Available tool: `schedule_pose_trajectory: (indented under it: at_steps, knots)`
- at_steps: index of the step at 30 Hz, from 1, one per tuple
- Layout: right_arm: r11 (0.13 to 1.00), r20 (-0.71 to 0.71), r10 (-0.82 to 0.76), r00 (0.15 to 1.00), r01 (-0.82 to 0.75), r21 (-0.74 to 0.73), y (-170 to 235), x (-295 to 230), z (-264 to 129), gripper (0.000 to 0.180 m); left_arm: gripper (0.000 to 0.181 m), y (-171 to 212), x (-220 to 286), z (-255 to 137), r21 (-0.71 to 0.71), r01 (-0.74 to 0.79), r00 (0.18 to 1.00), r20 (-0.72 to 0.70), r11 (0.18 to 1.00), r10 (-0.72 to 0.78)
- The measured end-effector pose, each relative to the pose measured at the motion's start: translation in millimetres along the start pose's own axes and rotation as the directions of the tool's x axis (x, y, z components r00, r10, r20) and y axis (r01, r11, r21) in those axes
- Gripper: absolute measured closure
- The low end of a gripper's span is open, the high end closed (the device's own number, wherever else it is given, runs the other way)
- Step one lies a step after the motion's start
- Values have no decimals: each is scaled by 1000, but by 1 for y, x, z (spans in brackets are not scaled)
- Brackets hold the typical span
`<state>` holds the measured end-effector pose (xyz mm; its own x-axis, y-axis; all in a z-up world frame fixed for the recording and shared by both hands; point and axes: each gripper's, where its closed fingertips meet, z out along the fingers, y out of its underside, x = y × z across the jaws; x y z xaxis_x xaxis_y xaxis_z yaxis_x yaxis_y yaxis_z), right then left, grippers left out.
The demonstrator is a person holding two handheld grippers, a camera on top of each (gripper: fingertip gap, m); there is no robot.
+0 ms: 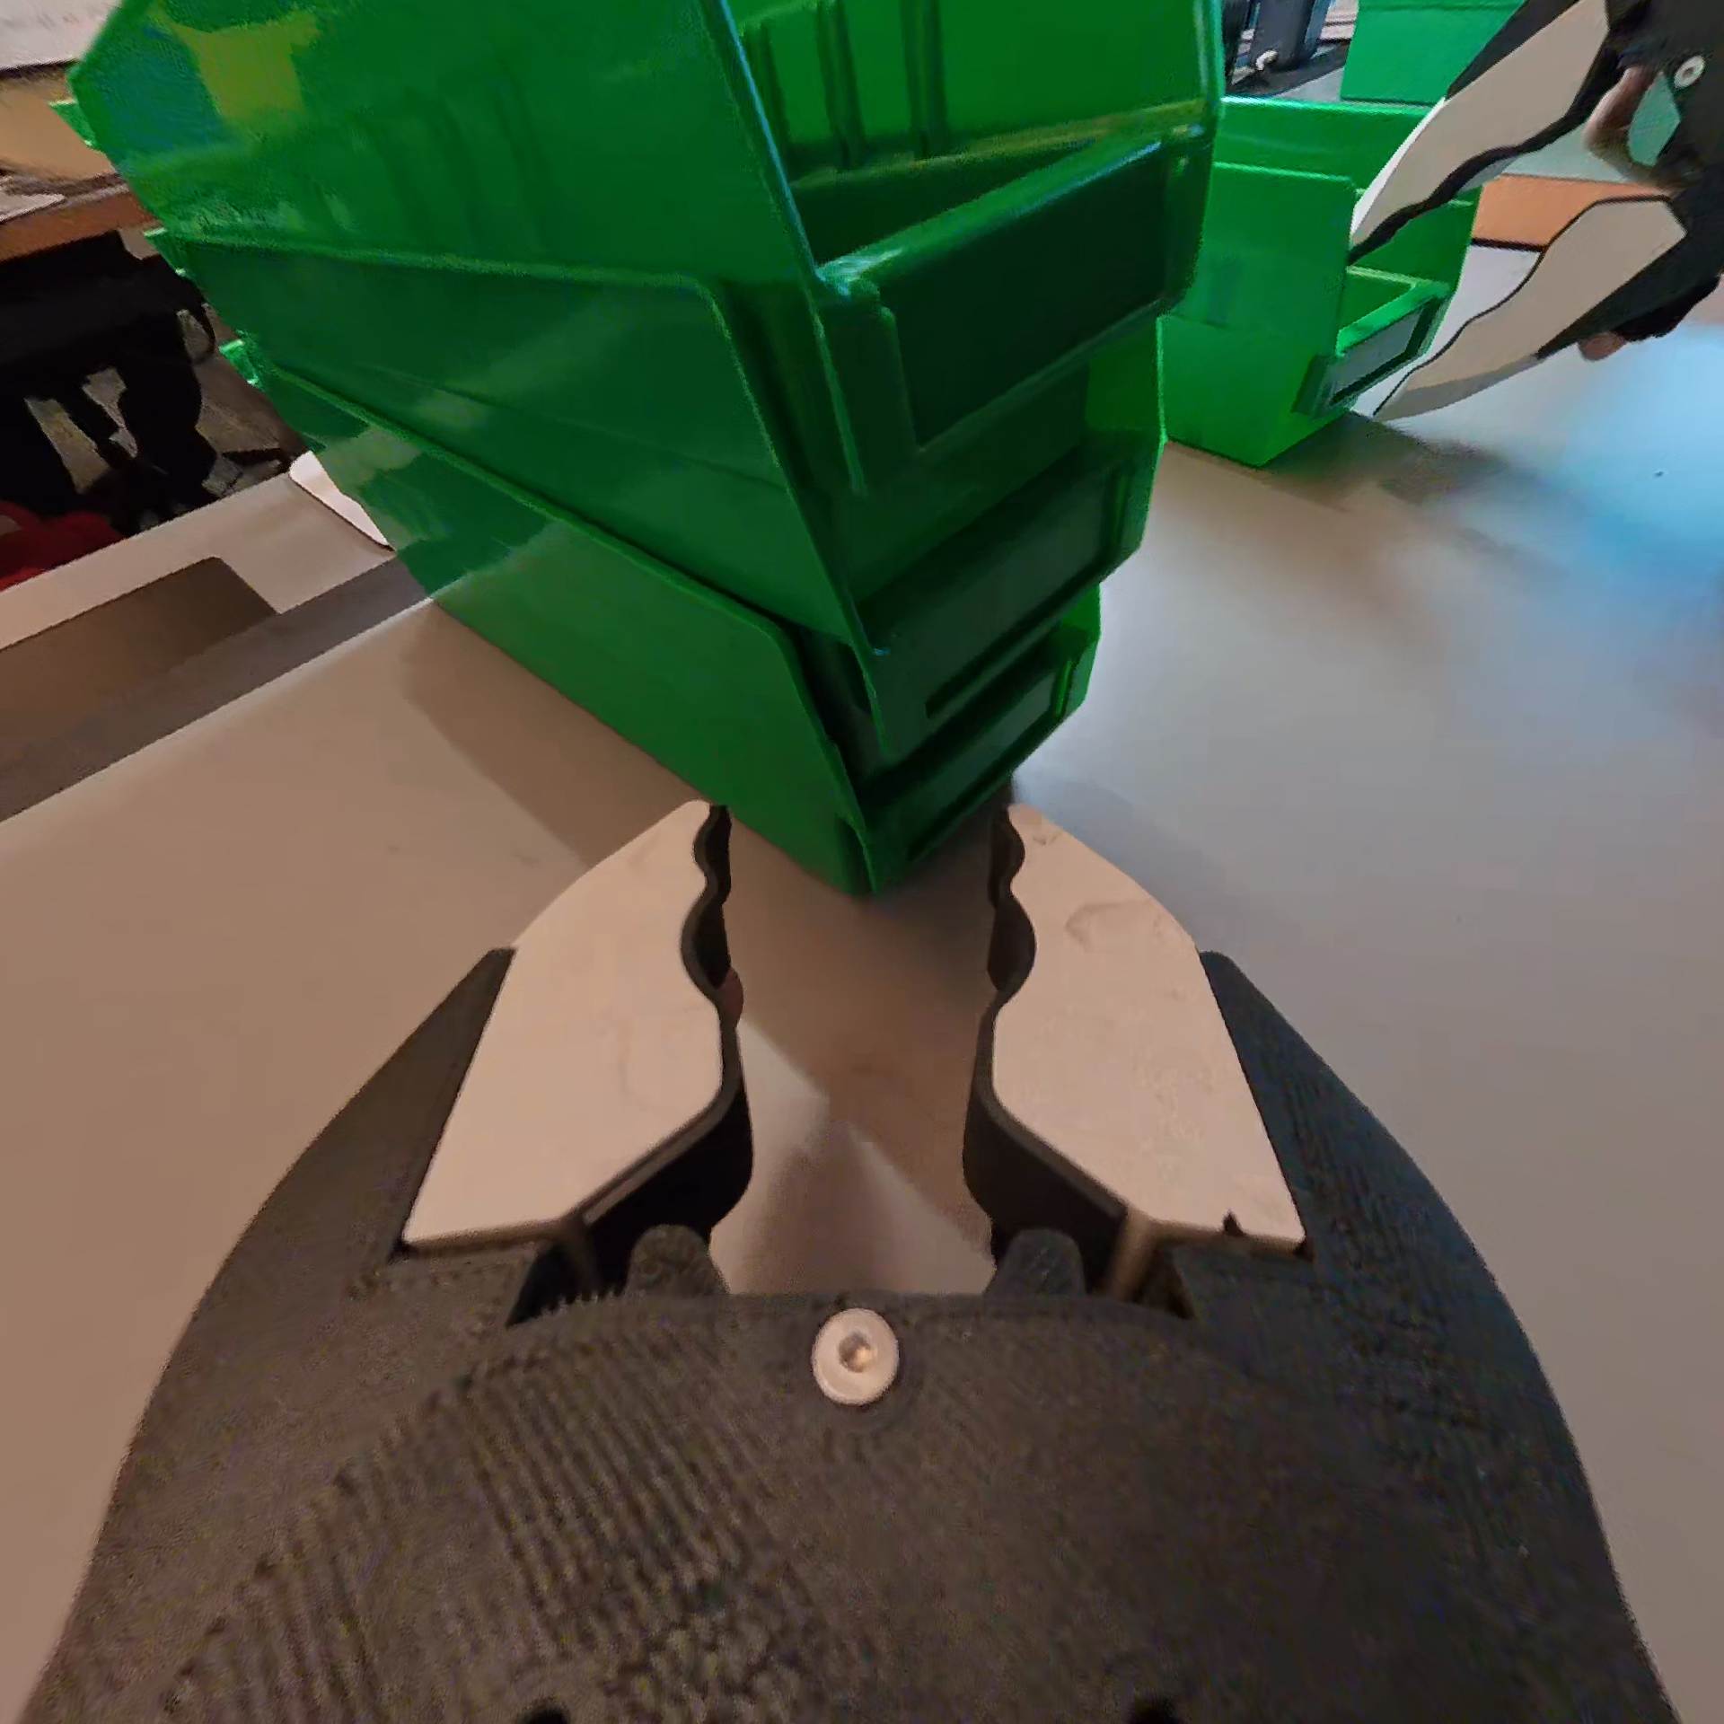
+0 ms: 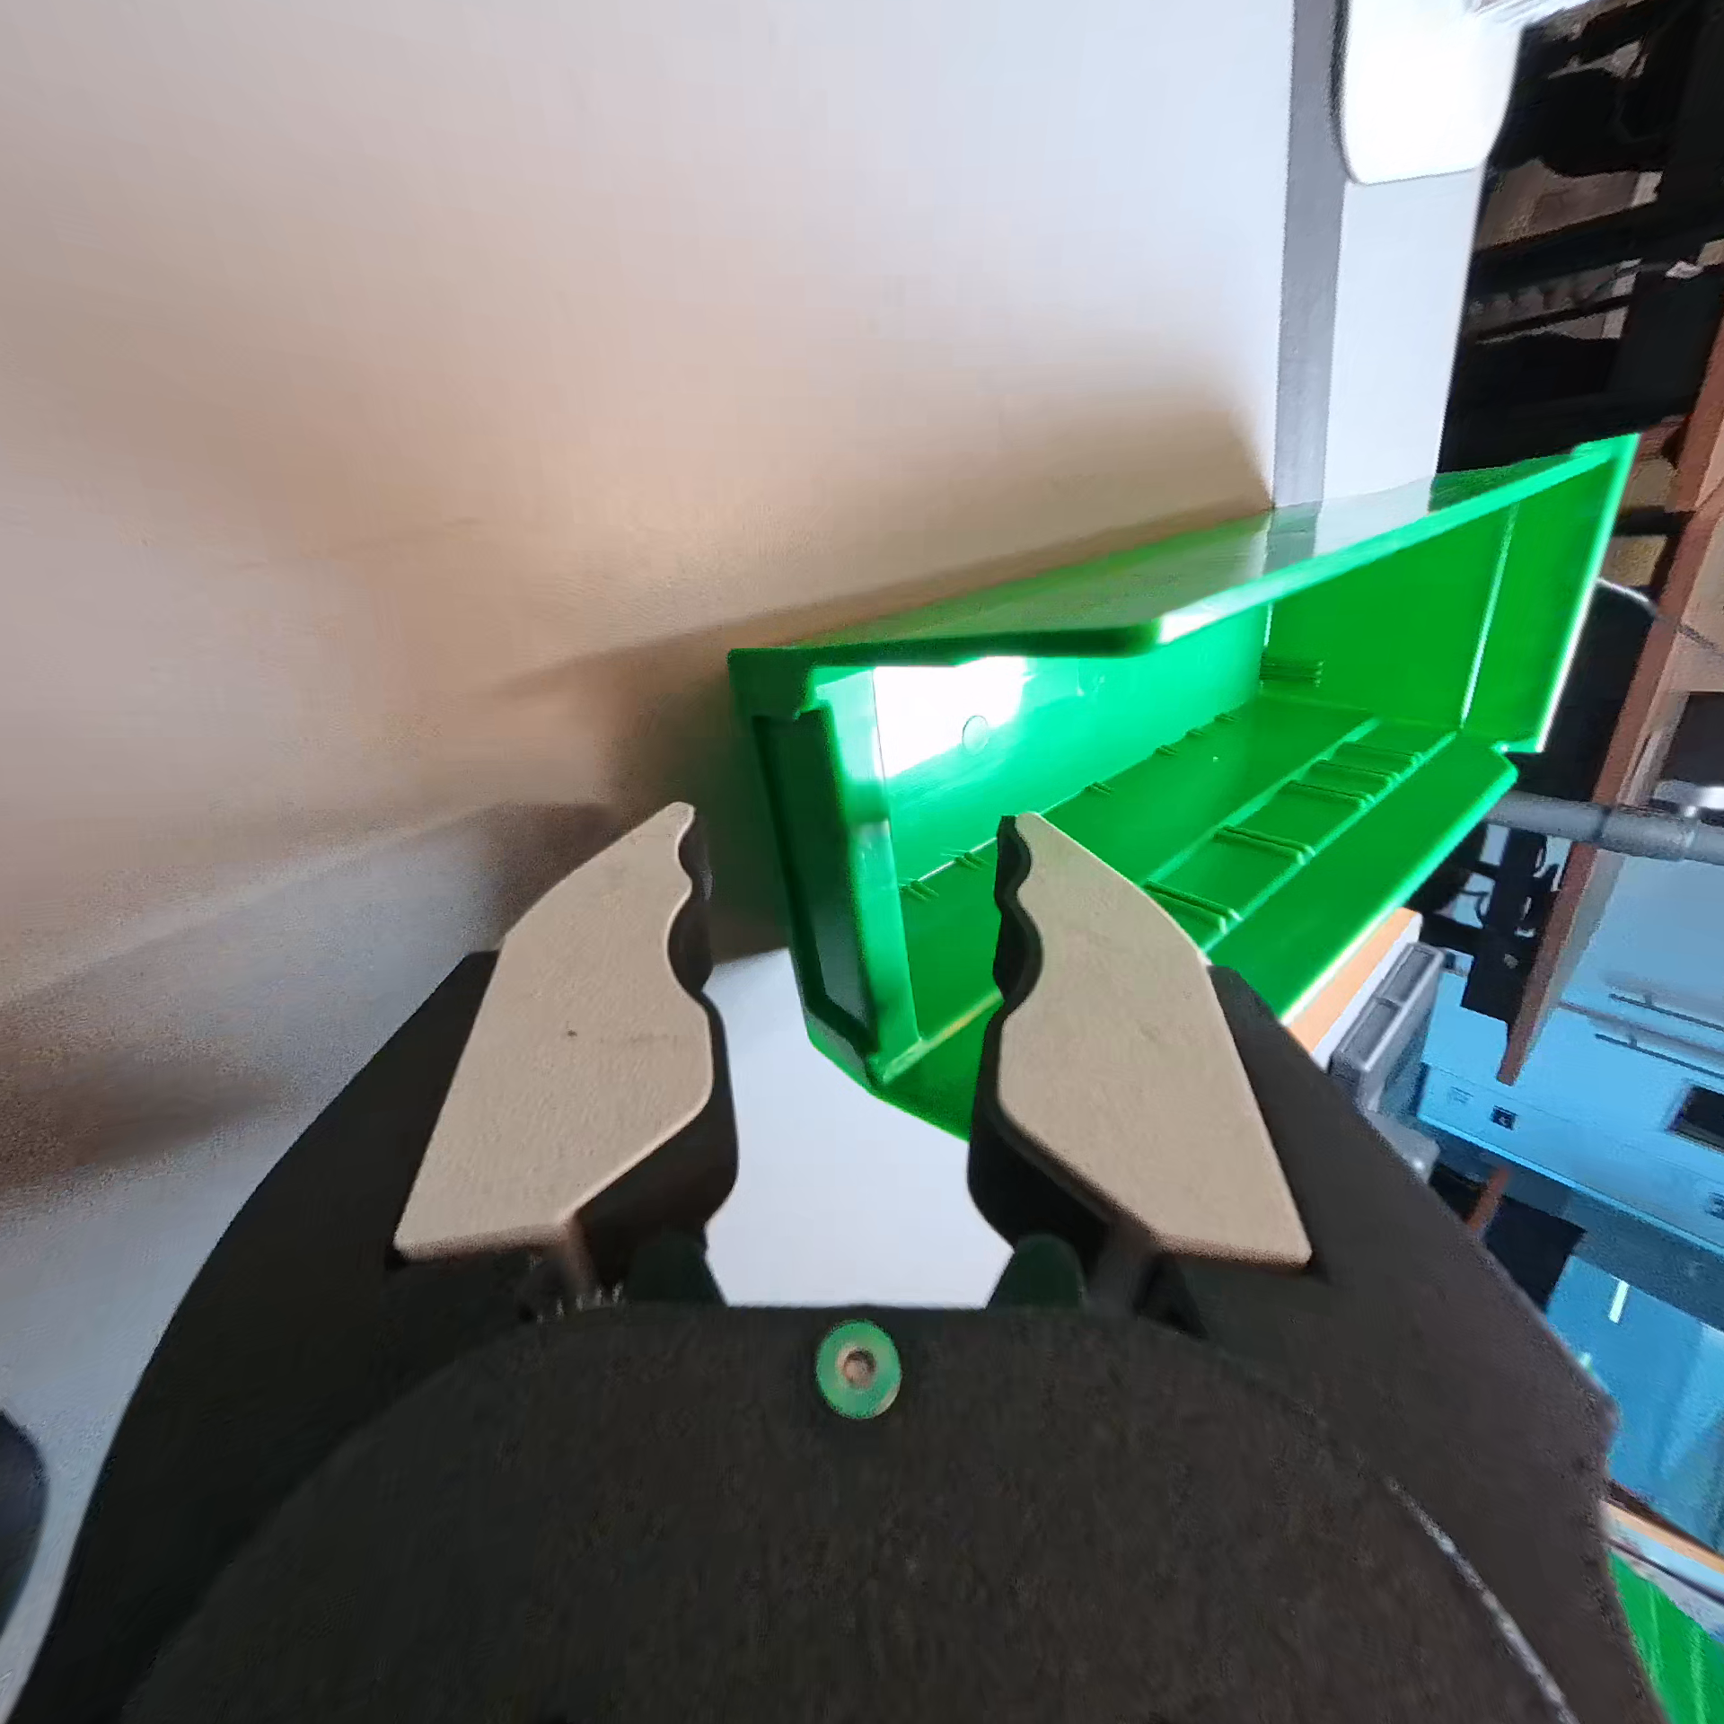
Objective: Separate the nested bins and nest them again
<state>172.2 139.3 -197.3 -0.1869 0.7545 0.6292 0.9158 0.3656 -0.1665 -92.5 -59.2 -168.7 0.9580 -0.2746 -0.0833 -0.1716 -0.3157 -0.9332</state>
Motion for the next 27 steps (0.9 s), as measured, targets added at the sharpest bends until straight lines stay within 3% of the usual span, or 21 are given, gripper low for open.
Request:
schedule_pose_trajectory:
  at_steps: [5, 9, 20, 27]
  knots:
    - [999, 17, -22, 1000, 23, -39, 4, -2, 18, 123, 137, -14, -5, 13, 60, -31, 1000, 6, 998, 31]
    - [999, 15, -22, 1000, 22, -32, 4, -5, 20, 125, 148, -15, 3, 17, 55, -59, 998, -1, 997, 59]
    - [1000, -9, 12, 1000, -12, -4, 8, -12, 19, 133, 161, -2, -4, 23, -10, -145, 983, 110, 989, 146]
    - [1000, -18, 12, 1000, -12, 5, 7, -11, 20, 134, 169, -4, 0, 30, -5, -183, 978, 103, 983, 183]
